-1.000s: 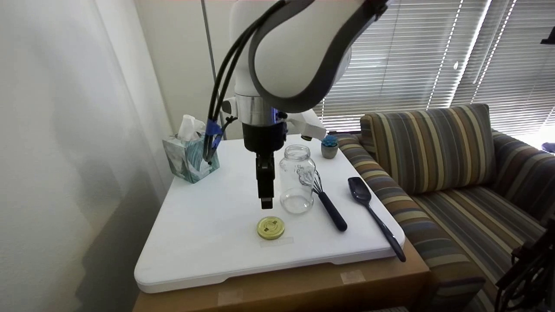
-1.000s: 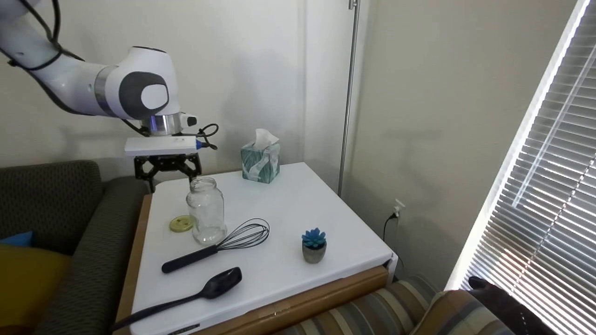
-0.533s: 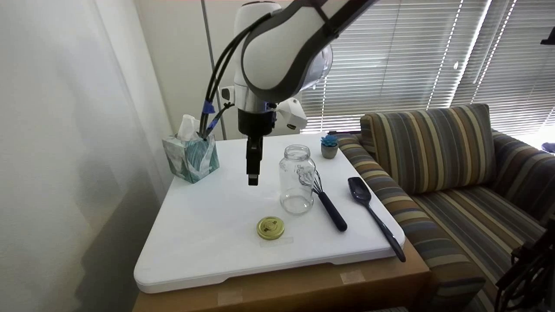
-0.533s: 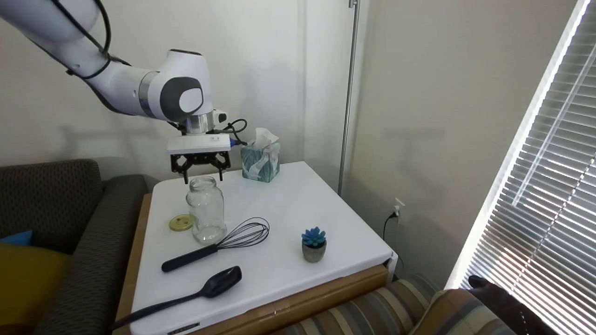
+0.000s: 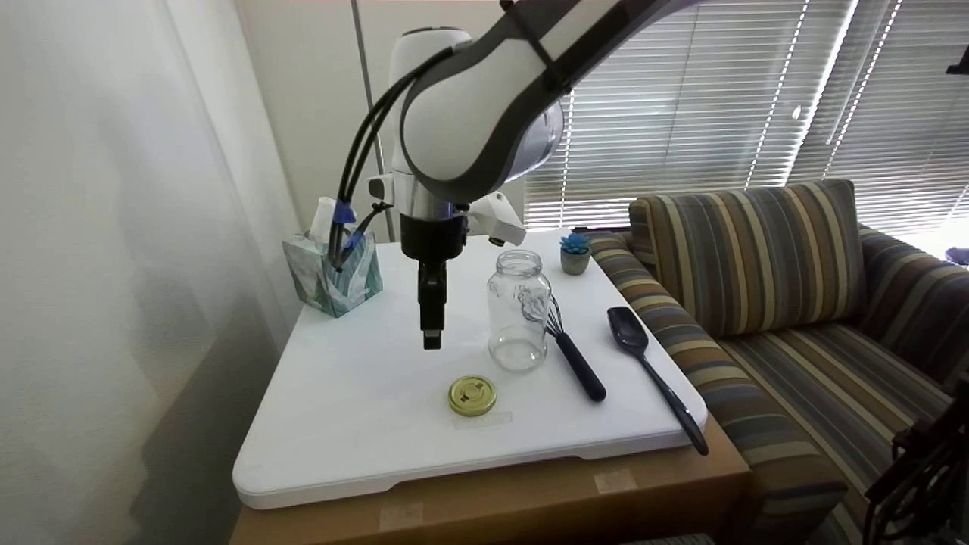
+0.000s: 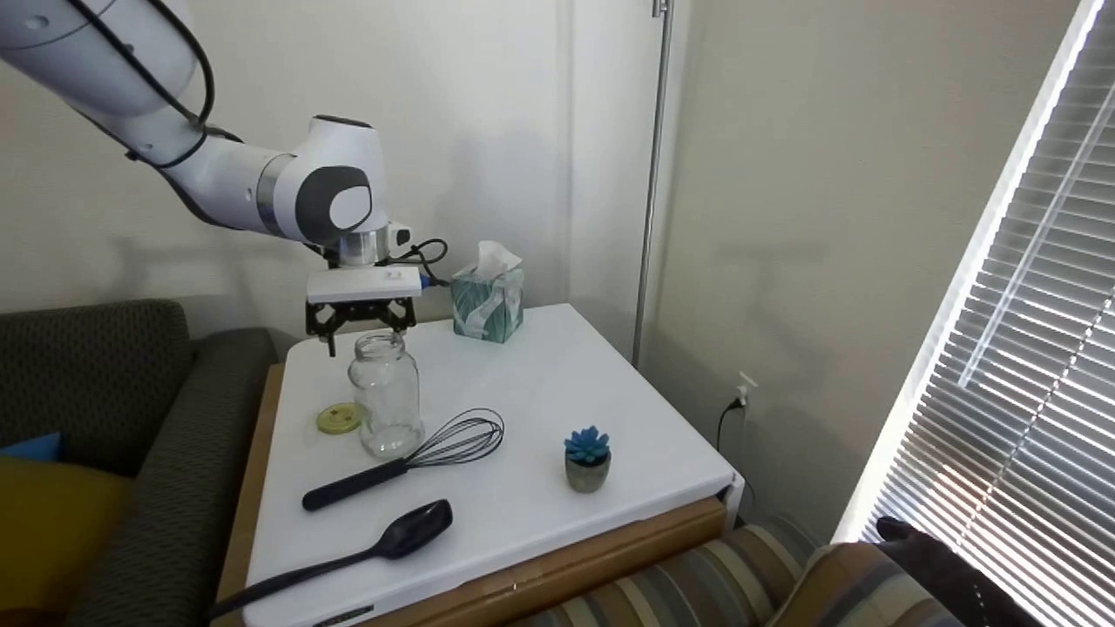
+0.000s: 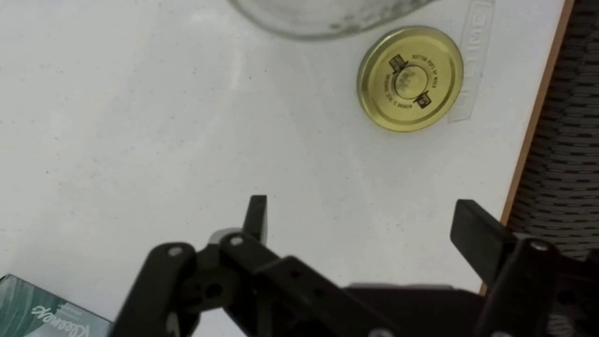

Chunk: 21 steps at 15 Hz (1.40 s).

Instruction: Put the lid on the bottle

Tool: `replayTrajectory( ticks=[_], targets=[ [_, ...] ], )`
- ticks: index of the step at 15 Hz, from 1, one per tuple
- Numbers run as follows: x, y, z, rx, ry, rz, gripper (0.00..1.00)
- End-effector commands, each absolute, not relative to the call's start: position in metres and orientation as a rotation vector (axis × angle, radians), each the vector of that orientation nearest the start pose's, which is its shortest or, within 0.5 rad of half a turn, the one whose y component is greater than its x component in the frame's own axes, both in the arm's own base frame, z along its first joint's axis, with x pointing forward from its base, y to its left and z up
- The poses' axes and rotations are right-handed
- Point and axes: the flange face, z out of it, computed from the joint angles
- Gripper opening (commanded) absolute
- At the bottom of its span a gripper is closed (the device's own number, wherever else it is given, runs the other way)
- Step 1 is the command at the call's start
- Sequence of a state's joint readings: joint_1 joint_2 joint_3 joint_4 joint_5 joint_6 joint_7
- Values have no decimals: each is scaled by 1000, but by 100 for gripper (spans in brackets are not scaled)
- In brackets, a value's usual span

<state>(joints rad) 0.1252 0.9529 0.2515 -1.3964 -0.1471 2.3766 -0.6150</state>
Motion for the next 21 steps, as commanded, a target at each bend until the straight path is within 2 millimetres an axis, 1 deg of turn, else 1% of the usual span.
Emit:
replayTrajectory(
  ticks=[1, 2, 5, 6, 7, 10, 11, 12, 17, 21],
  targets=[
    [684, 232, 150, -2686, -1477, -69, 100],
    [679, 235, 149, -2681, -1472, -71, 100],
    [665, 241, 136, -2679, -1478, -38, 100],
    [664, 240, 137, -2680, -1455, -44, 100],
    [675, 246, 131, -2669, -1463, -46, 100],
    [671, 247, 127, -2670, -1458, -37, 100],
    [670, 252, 130, -2676, -1477, -32, 100],
    [668, 255, 128, -2691, -1487, -26, 100],
    [651, 270, 110, -2716, -1601, 57, 100],
    [637, 273, 94, -2726, -1665, 105, 100]
  ],
)
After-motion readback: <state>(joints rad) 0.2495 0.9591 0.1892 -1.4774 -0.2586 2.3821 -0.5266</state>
